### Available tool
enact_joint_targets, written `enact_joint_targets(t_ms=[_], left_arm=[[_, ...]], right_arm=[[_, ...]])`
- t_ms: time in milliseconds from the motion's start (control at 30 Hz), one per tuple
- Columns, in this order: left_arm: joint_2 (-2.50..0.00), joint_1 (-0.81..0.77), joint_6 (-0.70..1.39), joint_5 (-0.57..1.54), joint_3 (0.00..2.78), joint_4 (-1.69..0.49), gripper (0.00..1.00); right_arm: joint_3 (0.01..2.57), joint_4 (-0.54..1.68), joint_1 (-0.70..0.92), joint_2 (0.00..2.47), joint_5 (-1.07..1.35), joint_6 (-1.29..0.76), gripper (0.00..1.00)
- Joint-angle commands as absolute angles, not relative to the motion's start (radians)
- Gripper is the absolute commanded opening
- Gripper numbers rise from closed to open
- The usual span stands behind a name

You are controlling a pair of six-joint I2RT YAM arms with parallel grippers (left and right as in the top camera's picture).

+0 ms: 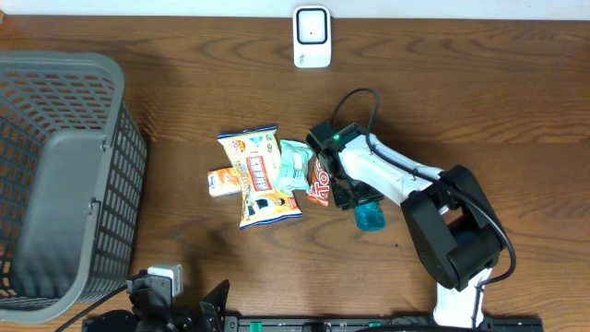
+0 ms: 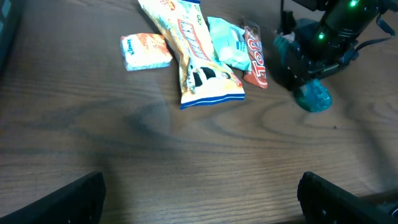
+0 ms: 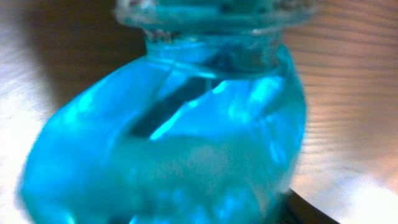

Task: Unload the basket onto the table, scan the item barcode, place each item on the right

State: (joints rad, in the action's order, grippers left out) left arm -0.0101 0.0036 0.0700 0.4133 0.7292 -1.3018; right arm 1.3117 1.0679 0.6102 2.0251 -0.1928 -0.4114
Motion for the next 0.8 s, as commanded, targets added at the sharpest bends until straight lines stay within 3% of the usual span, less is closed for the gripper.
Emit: enact_joint_targets(t_ms=[0,167,500,767], left_arm=[[-0.003,-0.001,0.053,0.414,0.733,-1.302,0.98],[-0.003,-0.001,0.053,0.414,0.733,-1.302,0.98],[-0.003,-0.001,0.053,0.414,0.733,-1.302,0.98],[-0.003,-0.001,0.053,0.414,0.733,-1.302,0.98]], right_arm=[[1.288,1.033,0.611,2.091,0.123,-0.174,0.41],[1.289,1.029,0.582,2.091,0.266,-0.005,0.37],[1.331,1.007,0.551,2.089,0.255,0.008,0.31],[1.356,0.963,0.554,2.087,-0.077,-0.133,0.33]])
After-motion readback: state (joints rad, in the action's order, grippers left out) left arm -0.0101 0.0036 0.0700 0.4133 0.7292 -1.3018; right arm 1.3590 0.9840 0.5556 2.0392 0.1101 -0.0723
